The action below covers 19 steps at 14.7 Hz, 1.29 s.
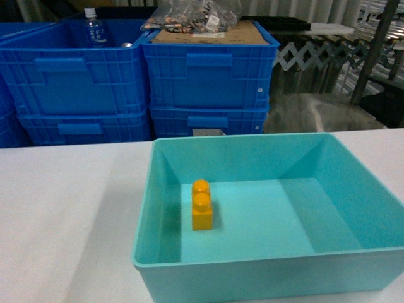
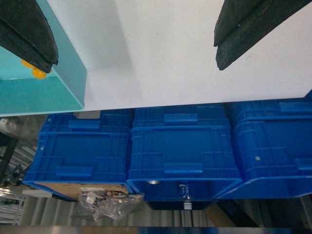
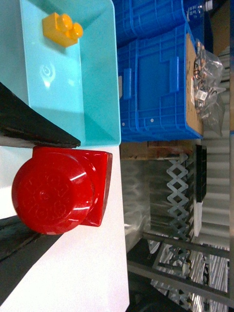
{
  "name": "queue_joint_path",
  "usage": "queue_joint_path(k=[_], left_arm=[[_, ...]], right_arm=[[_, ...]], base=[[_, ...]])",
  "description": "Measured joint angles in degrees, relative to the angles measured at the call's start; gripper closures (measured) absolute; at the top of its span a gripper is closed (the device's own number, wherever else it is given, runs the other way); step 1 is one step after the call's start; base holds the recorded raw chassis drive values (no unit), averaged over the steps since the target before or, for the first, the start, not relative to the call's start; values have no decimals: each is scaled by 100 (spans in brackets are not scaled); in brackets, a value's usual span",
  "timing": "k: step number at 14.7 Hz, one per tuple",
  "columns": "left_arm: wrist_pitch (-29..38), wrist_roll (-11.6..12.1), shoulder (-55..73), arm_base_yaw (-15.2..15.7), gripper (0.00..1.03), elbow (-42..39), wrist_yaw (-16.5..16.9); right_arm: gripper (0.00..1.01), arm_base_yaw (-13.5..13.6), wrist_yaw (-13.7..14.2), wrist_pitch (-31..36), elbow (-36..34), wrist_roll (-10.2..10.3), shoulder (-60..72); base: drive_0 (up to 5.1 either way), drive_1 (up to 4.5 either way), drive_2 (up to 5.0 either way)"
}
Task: Pick red block from blue box to shelf
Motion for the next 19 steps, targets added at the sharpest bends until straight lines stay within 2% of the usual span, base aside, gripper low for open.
queue_joint_path(k=[19], left_arm=[[2,0,0,-4,5,0,0]], right_arm=[[72,0,0,-2,0,0,0]], base=[[-153,-153,-153]])
